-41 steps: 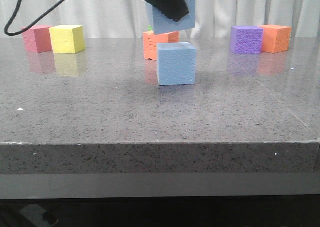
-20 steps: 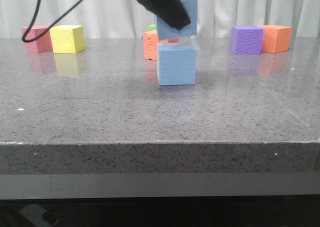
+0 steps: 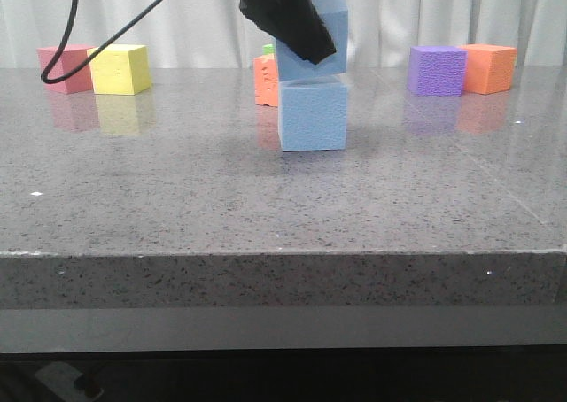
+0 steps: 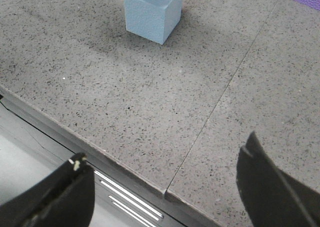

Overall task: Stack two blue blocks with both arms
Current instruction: 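Lower the held cube onto the centered cube and open the left gripper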

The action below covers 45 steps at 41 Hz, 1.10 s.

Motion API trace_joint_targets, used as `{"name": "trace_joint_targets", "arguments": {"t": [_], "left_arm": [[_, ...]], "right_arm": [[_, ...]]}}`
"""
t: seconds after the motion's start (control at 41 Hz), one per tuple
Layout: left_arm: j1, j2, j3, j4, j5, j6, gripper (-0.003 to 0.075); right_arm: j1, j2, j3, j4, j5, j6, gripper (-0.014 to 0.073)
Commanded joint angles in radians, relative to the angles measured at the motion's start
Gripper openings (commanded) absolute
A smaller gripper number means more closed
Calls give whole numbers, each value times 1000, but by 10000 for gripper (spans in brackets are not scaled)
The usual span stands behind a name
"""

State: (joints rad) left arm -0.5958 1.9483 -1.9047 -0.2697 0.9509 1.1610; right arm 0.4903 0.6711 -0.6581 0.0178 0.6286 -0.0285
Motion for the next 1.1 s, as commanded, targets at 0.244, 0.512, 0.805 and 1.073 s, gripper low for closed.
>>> {"name": "trace_joint_targets", "arguments": {"t": [0.244,0.512,0.805,1.073], "left_arm": [[3,-26,-33,-30,-52,-2,426],[6,-26,-33,-26,-72,-2,587],[6,-69,-33,-14,-83,-20,589],[6,-188,-33,-14,-64,-141,589]], "right_arm": [[-5,-5,-23,4,-59,-7,589],[-5,-5,-23,4,-59,-7,589],[-5,-5,-23,4,-59,-7,589],[-5,-5,-23,4,-59,-7,589]]}}
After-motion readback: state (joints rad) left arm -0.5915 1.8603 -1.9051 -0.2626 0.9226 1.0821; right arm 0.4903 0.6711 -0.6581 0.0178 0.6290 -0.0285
